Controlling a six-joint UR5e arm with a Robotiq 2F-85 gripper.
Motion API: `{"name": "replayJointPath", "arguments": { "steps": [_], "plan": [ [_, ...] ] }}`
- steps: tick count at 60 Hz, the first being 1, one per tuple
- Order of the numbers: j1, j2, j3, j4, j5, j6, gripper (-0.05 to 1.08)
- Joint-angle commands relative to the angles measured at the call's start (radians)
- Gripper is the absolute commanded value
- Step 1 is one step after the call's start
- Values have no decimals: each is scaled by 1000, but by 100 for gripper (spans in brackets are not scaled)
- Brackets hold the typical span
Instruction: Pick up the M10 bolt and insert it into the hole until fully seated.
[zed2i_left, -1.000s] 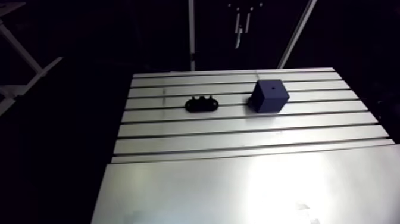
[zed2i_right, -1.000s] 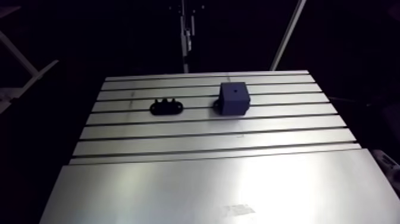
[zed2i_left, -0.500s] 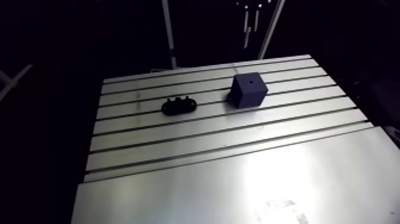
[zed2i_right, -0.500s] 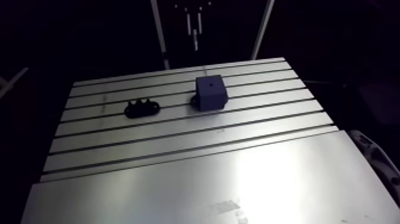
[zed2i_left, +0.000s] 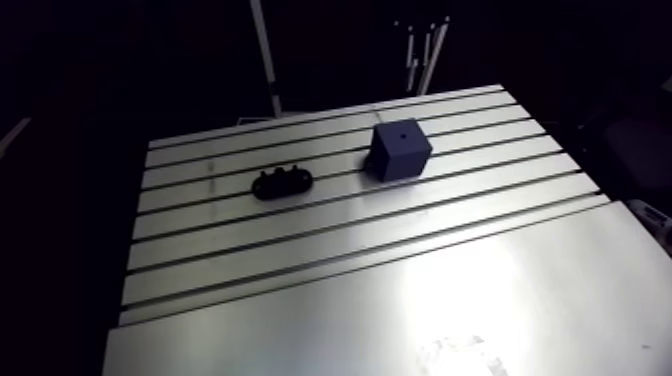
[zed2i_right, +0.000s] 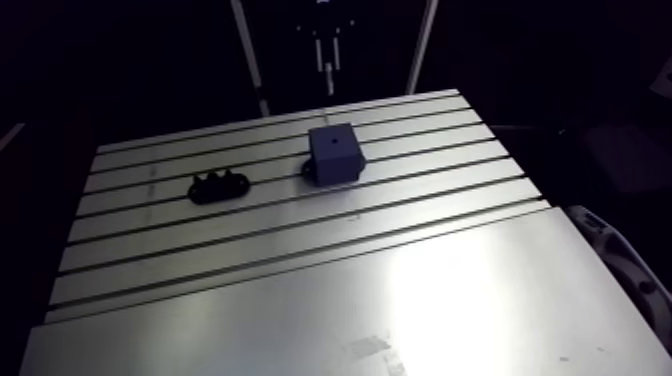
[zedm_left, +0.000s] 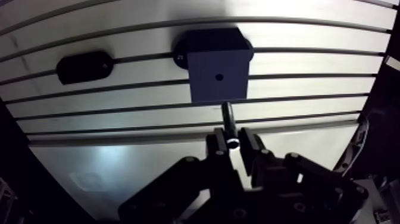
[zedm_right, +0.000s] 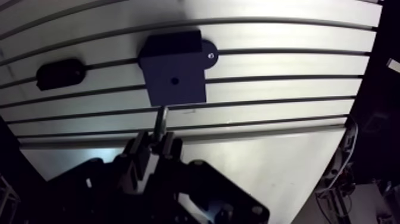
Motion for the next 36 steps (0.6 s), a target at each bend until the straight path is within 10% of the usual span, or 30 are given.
{"name": "replayJointPath", "arguments": {
  "steps": [1,36],
  "plan": [
    [-17,-1,30,-22,3,-1,108],
    [-27,-4,112,-108,7,-1,108]
  ]
}}
